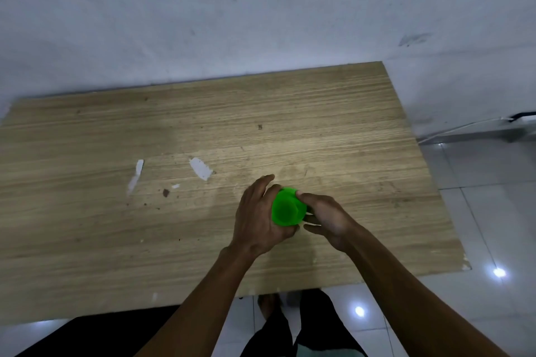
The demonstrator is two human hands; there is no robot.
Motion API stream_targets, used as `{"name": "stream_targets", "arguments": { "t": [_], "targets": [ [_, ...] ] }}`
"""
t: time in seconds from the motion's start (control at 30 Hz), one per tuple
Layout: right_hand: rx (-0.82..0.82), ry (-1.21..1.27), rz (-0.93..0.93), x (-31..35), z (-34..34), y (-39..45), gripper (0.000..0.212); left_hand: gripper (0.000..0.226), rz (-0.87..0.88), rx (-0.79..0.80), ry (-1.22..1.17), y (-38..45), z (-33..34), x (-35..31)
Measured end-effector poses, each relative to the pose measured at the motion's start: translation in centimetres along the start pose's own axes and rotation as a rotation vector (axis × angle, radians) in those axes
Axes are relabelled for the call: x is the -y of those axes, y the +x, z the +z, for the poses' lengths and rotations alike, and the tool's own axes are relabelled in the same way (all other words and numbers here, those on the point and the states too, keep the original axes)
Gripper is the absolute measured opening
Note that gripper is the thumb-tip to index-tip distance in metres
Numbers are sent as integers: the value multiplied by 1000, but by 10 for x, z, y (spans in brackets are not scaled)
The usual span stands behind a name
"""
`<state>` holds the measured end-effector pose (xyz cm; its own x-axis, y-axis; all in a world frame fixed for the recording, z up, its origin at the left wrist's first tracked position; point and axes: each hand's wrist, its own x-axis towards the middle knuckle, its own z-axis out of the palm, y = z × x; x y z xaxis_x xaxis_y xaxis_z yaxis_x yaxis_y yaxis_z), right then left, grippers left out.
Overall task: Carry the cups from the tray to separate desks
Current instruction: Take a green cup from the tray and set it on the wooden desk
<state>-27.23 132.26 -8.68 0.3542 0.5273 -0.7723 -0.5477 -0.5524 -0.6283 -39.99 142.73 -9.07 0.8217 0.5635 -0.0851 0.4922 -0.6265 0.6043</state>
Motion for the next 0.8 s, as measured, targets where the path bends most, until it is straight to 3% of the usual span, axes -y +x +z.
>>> {"name": "stream_targets", "arguments": {
  "t": [0.8],
  "targets": [
    [-12, 78, 3, -11, -10, -2, 28, 94, -87, 10, -41, -7, 9, -1]
  ]
}}
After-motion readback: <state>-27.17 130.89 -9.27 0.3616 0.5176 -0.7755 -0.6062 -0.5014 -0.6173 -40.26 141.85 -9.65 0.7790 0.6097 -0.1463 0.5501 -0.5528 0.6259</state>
